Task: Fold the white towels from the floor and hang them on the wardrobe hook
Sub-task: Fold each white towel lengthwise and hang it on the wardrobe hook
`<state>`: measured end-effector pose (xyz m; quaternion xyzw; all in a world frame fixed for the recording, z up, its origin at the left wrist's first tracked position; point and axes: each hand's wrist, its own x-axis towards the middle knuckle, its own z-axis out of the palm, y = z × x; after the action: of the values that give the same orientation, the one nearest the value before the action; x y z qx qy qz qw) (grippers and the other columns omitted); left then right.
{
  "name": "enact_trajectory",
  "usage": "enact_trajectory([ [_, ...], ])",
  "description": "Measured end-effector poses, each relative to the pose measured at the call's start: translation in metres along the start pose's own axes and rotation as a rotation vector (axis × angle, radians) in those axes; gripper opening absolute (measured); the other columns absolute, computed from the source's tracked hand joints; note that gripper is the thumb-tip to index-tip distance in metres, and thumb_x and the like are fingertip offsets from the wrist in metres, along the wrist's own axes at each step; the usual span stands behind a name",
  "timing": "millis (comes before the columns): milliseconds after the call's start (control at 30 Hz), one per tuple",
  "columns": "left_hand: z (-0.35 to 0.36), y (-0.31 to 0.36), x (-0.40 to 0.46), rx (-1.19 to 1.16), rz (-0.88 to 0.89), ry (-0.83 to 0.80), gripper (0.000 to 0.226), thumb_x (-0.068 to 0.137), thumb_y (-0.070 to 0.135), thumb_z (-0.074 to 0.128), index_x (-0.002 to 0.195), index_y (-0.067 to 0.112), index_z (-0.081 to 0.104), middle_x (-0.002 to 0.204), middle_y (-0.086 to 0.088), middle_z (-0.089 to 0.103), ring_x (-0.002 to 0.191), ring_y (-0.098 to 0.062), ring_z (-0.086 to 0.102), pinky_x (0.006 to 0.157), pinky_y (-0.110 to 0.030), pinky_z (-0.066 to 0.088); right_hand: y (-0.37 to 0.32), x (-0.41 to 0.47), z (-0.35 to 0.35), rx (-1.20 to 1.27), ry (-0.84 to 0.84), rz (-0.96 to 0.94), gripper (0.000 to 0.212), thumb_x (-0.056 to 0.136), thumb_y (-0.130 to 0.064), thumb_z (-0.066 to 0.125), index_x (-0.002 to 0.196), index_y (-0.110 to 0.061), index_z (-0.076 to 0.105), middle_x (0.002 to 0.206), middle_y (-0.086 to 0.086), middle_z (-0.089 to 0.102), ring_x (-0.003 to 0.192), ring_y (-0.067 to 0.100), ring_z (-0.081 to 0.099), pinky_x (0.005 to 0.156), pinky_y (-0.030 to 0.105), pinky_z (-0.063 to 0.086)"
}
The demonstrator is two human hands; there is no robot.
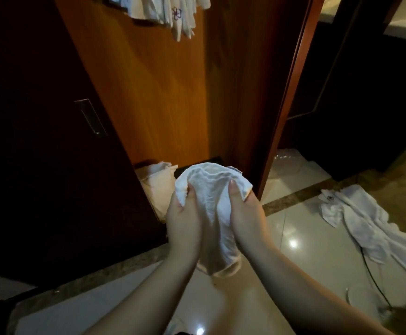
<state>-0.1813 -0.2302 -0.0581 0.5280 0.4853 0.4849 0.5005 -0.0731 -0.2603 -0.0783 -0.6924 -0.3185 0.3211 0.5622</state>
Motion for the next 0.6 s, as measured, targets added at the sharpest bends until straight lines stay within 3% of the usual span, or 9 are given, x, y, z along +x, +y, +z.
enact_trajectory([
  [67,0.004,-0.004,-0.006,0.018,-0.020,0.019,0.021,0.105,0.045,0.046,0.102,0.042,0.067,0.092,0.022,0.072,0.087,0.003,0.068,0.074,-0.024,0.053,0.003,-0.006,0.004,-0.025,-0.026,0.005,0.026,0.098,-0.064,0.040,0.111,-0.049,0.057,0.097,-0.023,0.067,0.090,-0.009,0.062,0.077,0.014,0.047],
  [133,0.003,-0.007,-0.004,0.021,-0.035,0.007,0.023,0.104,0.047,0.046,0.102,0.043,0.068,0.095,0.019,0.074,0.091,-0.001,0.070,0.079,-0.030,0.055,0.004,-0.005,0.000,-0.063,-0.046,-0.013,0.017,0.099,-0.064,0.042,0.100,-0.054,0.056,0.090,-0.027,0.066,0.084,-0.016,0.062,0.071,0.009,0.043],
  [233,-0.008,-0.008,0.011,-0.084,-0.085,-0.055,0.022,0.101,0.050,0.050,0.101,0.049,0.072,0.102,0.012,0.077,0.098,-0.011,0.073,0.082,-0.039,0.058,0.002,0.009,-0.017,-0.064,0.002,-0.029,0.026,0.100,-0.060,0.045,0.099,-0.045,0.066,0.088,-0.025,0.073,0.080,-0.012,0.065,0.067,0.018,0.049],
  [300,-0.020,-0.005,0.025,-0.192,-0.143,-0.140,0.019,0.099,0.041,0.058,0.098,0.041,0.077,0.101,0.001,0.078,0.095,-0.019,0.075,0.070,-0.033,0.061,0.000,0.023,-0.037,-0.065,0.005,-0.038,0.027,0.101,-0.055,0.050,0.095,-0.036,0.069,0.087,-0.024,0.074,0.076,-0.004,0.070,0.068,0.027,0.053],
  [367,-0.033,0.001,0.038,-0.265,-0.199,-0.279,0.014,0.090,0.034,0.067,0.095,0.033,0.081,0.101,-0.007,0.078,0.093,-0.023,0.076,0.068,-0.027,0.059,-0.001,0.036,-0.059,-0.011,-0.136,-0.043,0.030,0.098,-0.053,0.055,0.105,-0.029,0.070,0.095,-0.008,0.078,0.088,0.008,0.074,0.077,0.033,0.056],
  [467,-0.051,0.007,0.058,-0.288,-0.285,-0.468,0.020,0.081,0.025,0.068,0.094,0.026,0.083,0.100,-0.013,0.077,0.091,-0.027,0.075,0.071,-0.031,0.060,-0.004,0.049,-0.084,0.384,-0.420,0.087,0.047,0.090,-0.041,0.064,0.124,-0.008,0.063,0.119,0.018,0.071,0.113,0.031,0.068,0.090,0.038,0.057],
  [533,-0.059,0.012,0.068,-0.287,-0.283,-0.538,0.022,0.076,0.027,0.073,0.095,0.024,0.082,0.100,-0.013,0.076,0.091,-0.029,0.073,0.075,-0.035,0.061,-0.009,0.052,-0.091,0.530,-0.601,0.128,0.052,0.085,-0.035,0.070,0.125,-0.003,0.063,0.125,0.022,0.067,0.120,0.035,0.063,0.097,0.041,0.055],
  [600,-0.060,0.020,0.072,-0.316,-0.245,-0.625,0.041,0.063,0.037,0.091,0.099,0.020,0.081,0.100,-0.013,0.076,0.091,-0.029,0.073,0.076,-0.037,0.061,-0.017,0.052,-0.090,0.597,-0.745,0.097,0.050,0.079,-0.037,0.083,0.117,-0.008,0.072,0.121,0.020,0.070,0.118,0.035,0.064,0.098,0.044,0.055],
])
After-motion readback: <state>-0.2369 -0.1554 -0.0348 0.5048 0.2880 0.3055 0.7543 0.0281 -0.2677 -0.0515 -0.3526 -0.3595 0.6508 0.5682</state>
